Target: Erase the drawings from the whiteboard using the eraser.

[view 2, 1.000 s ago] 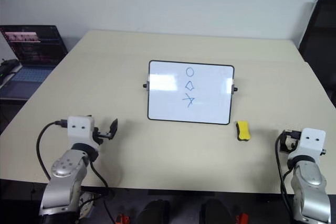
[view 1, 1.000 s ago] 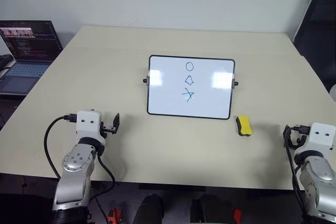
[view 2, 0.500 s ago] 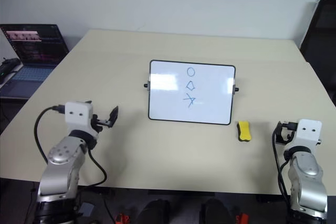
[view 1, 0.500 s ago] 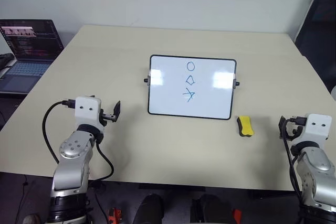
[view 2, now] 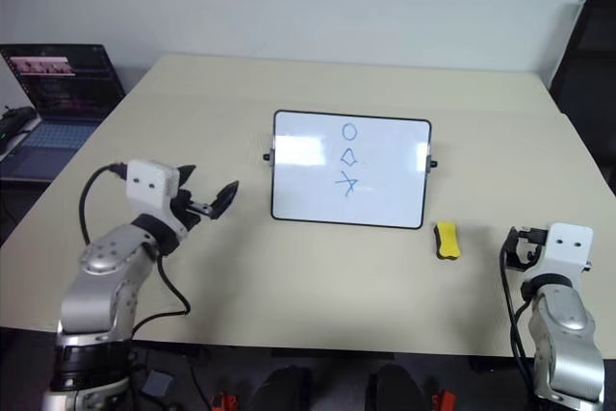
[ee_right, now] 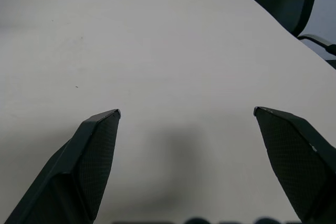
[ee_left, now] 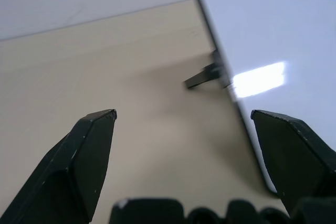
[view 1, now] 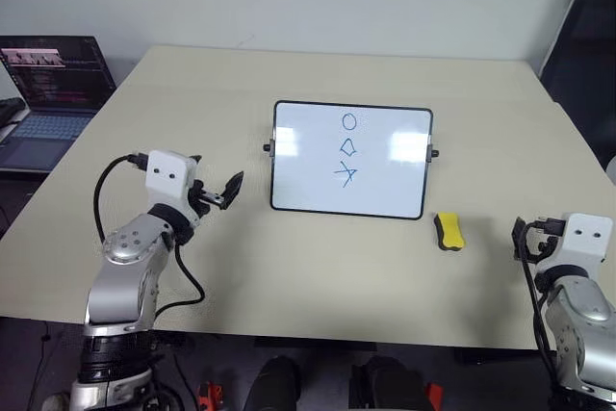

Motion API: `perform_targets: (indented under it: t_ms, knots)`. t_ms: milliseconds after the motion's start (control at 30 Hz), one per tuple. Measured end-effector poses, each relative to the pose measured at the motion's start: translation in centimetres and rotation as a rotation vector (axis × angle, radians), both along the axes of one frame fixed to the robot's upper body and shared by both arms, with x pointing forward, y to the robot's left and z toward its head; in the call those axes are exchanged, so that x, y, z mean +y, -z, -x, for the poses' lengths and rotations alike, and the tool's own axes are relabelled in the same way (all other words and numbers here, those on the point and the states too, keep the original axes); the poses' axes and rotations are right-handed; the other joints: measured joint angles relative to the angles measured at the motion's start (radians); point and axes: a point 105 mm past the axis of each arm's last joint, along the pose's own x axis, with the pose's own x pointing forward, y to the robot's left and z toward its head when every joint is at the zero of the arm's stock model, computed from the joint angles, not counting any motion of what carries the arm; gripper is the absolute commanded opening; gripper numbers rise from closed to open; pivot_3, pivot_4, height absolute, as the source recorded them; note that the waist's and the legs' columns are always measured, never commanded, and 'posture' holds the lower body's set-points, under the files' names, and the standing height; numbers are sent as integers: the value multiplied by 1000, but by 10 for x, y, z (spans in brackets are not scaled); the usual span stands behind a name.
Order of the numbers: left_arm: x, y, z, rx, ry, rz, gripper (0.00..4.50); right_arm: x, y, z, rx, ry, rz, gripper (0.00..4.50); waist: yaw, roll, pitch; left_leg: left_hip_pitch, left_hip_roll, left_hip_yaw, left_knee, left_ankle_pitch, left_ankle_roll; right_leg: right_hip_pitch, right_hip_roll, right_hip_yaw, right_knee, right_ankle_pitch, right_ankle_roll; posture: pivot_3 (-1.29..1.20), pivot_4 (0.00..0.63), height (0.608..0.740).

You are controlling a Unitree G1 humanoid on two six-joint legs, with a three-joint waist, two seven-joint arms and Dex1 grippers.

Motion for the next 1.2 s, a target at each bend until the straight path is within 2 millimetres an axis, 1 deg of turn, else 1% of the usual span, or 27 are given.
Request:
perform_targets:
  t_ms: [100, 167, 233, 300, 400, 500, 600, 700, 767, 833, 933, 1067, 1200]
  knots:
    - [-26, -18, 4, 2, 159, 20, 4500, 4, -7, -2, 17, -30, -3, 4469, 0, 0, 1, 0, 0, 0, 0, 0, 0, 0, 0, 0, 0, 0, 1, 0, 150, 740]
    - [-42, -30, 8, -5, 260, 24, 4500, 8, -19, -6, 9, -66, 6, 4469, -2, 1, 1, 0, 0, 1, 0, 0, 0, 0, 0, 0, 0, -1, 1, 0, 150, 740]
    - [-54, -35, 13, 6, 343, 39, 4500, 12, -30, -9, 4, -92, 7, 4469, -4, 1, 1, 0, 0, 1, 0, 0, 0, 0, 1, 1, 0, -1, 1, 0, 150, 740]
    - [-64, -30, 18, 51, 416, 53, 4500, 14, -31, -11, 24, -101, -16, 4469, -4, 1, 1, 0, 1, 0, 0, 0, 0, 0, 1, 0, 0, -1, 1, 0, 150, 740]
    - [-79, -14, 32, 157, 560, 87, 4500, 20, -31, -16, 62, -114, -68, 4469, -4, 1, 2, 0, 0, 1, 0, 0, 0, 0, 1, 1, 0, 0, 1, 0, 150, 740]
    - [-89, 2, 50, 274, 709, 108, 4500, 29, -42, -20, 64, -124, -106, 4469, -3, 1, 3, 0, 0, 0, 0, 0, 0, -1, 1, 1, 0, 0, 1, 0, 150, 740]
    - [-92, 11, 60, 345, 802, 111, 4500, 41, -45, -23, 91, -137, -152, 4469, -2, 1, 3, 0, 0, 0, 0, 0, 0, -1, 1, 1, 0, -1, 0, 0, 150, 740]
    - [-92, 22, 66, 404, 876, 104, 4500, 52, -38, -21, 165, -136, -219, 4469, -2, 1, 3, -1, 0, 0, 0, 0, 0, -1, 1, 1, 0, 0, 0, 0, 150, 740]
    - [-93, 26, 69, 415, 929, 69, 4500, 60, -38, -20, 218, -145, -249, 4469, -2, 2, 3, -2, 0, 0, 0, 0, 0, -3, 1, 1, 0, 0, 0, 0, 150, 740]
    - [-93, 28, 68, 400, 961, 22, 4500, 68, -43, -21, 240, -158, -267, 4469, -2, 2, 3, -2, 0, 0, -1, 0, 0, -4, 1, 1, 0, 0, -1, 0, 150, 740]
    - [-92, 30, 62, 341, 992, -66, 4500, 72, -48, -23, 248, -165, -274, 4469, -2, 2, 3, -5, 0, 1, -1, 0, 0, -7, 1, 1, 0, 0, -1, 0, 150, 740]
    - [-88, 32, 50, 251, 990, -165, 4500, 73, -48, -24, 249, -162, -274, 4469, -2, 2, 3, -16, 0, 1, 0, 0, 0, -18, 1, 1, 1, 0, -1, 0, 150, 740]
    - [-90, 30, 46, 175, 1015, -223, 4500, 84, -47, -27, 249, -189, -291, 4469, -3, 2, 3, -17, 0, 1, 0, 0, 0, -19, 1, 1, 1, 0, -1, 0, 150, 740]
